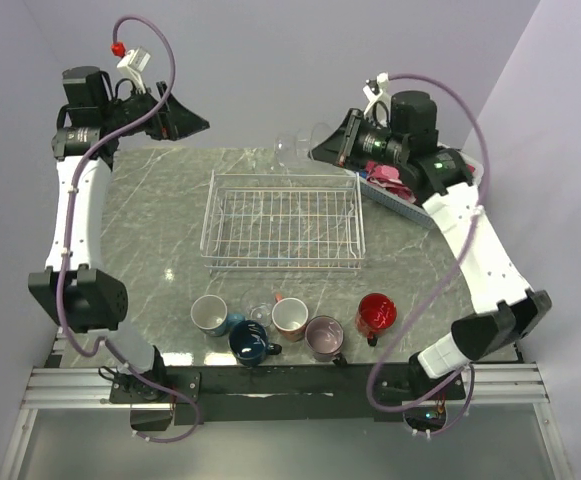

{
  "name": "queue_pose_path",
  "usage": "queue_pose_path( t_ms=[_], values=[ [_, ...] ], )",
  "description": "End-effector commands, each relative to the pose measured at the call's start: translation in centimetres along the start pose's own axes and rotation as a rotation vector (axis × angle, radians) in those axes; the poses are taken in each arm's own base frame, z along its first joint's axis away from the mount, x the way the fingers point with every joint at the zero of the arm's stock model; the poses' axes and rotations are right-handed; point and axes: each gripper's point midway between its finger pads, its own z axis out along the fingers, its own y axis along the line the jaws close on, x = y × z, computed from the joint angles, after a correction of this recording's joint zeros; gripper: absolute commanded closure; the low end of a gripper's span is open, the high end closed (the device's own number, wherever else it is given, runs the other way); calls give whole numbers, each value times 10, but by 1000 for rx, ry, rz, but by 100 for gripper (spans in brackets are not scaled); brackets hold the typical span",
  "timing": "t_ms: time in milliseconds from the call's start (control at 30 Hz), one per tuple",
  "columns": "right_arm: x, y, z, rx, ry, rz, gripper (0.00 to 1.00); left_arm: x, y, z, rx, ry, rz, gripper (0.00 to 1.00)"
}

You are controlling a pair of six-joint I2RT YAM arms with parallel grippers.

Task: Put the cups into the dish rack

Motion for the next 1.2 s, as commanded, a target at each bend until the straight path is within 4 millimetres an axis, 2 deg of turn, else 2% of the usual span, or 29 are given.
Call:
queue_pose_path(
  t_ms=[0, 33, 67, 100, 133, 167, 200, 233, 267, 333, 367, 400, 467, 500, 800, 933, 1167],
  values=[
    [-18, 47, 21, -460, 35, 213, 100, -20, -50, -5, 245, -7, -125, 4],
    [-17, 51, 23, -495, 73, 293, 100, -15, -50, -5, 244, -10, -140, 4],
    [-26, 59, 22, -563, 46, 273, 100, -18, -52, -6, 253, -31, -140, 4],
    [-22, 51, 36, -583, 70, 319, 100, -8, -49, -3, 256, -24, -165, 4],
    [-25, 55, 37, -617, 98, 407, 100, -8, -56, -6, 267, -32, -156, 4],
    [-34, 63, 34, -690, 58, 375, 100, -6, -57, -5, 267, -31, -162, 4],
    [-34, 54, 48, -701, 68, 417, 100, -2, -61, -2, 275, -20, -167, 4],
    [-39, 56, 49, -727, 80, 477, 100, 1, -62, 0, 276, -12, -171, 4],
    [-38, 51, 62, -751, 86, 486, 100, 4, -62, 1, 271, -7, -170, 4],
    [-43, 60, 66, -793, 106, 505, 100, 13, -63, 7, 272, 13, -192, 4],
    [-36, 59, 78, -787, 140, 517, 100, 16, -63, 9, 273, 16, -204, 4],
    [-36, 65, 80, -790, 149, 502, 100, 19, -63, 13, 279, 15, -205, 4],
    [-26, 63, 94, -754, 175, 508, 100, 18, -63, 13, 279, 10, -229, 4],
    [-24, 62, 97, -748, 182, 505, 100, 23, -72, 20, 299, 25, -234, 4],
    [-3, 45, 114, -697, 233, 541, 100, 19, -74, 31, 319, 4, -249, 4],
    [6, 45, 122, -683, 266, 549, 100, 20, -74, 38, 322, 0, -247, 4],
    [12, 48, 133, -703, 285, 566, 100, 29, -89, 51, 356, 19, -252, 4]
  ],
)
